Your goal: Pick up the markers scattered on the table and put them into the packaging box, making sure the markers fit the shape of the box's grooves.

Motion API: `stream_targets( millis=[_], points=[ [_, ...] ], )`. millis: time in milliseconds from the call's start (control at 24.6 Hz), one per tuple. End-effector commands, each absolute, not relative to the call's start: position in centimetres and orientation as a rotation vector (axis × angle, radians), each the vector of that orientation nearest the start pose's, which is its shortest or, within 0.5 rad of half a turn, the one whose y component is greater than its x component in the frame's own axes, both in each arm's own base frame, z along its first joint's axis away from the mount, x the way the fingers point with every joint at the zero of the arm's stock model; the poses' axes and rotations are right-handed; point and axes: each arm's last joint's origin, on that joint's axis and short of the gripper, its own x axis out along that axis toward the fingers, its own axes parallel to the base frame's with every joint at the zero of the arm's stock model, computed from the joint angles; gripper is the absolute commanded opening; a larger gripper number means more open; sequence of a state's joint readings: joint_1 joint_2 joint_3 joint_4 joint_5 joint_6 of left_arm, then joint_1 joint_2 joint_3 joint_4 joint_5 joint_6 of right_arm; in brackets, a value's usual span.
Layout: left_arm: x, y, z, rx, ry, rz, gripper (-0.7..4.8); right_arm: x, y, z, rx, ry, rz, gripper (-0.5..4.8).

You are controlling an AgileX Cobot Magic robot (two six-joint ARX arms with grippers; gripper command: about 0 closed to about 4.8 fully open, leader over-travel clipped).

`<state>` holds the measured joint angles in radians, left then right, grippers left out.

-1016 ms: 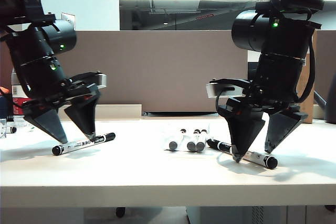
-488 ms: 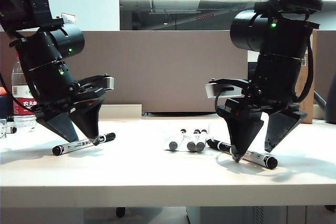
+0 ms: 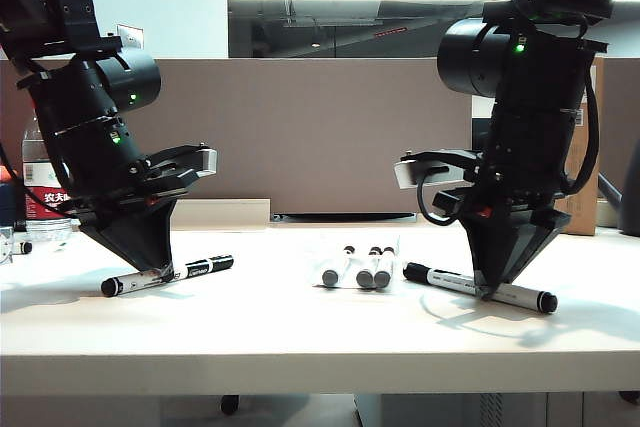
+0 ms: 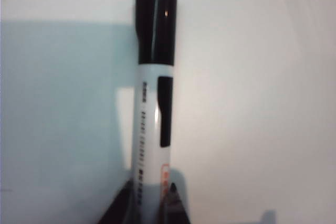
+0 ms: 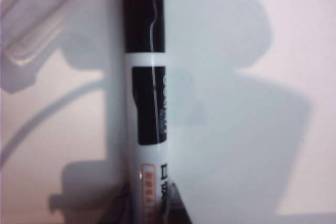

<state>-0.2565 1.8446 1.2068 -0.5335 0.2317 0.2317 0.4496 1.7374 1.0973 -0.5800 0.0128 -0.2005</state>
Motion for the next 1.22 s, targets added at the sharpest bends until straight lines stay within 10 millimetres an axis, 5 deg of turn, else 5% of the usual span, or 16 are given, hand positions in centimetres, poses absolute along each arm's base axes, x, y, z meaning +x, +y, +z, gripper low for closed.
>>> stream_targets(
  millis=[41,406,691,894,1016,1219],
  points=[
    [34.3,-9.6,16.3,0.222,1.199,-0.56,-0.06,29.3,14.0,16.8,-0.481,1.222,0.484,-0.08],
    [34.7,-10.1,17.8,0.095,1.213,-0.632,-0.05,29.9,13.6,17.4,-0.349,1.214,0.374,-0.08],
    [35.9,-10.8,20.8,-0.039,1.153,-0.704,-0.05,30.2,13.6,20.0,-0.222,1.111,0.311,-0.08],
    [36.7,-11.3,22.5,-0.224,1.112,-0.781,-0.05,30.2,13.3,22.5,0.052,1.019,0.325,-0.08],
    [37.7,-12.1,23.7,-0.455,1.02,-0.922,-0.05,31.4,13.9,23.9,0.386,0.937,0.5,-0.08],
    [38.5,-13.7,24.4,-0.577,0.966,-0.973,-0.05,32.6,14.6,23.6,0.539,0.905,0.531,-0.08]
  ],
)
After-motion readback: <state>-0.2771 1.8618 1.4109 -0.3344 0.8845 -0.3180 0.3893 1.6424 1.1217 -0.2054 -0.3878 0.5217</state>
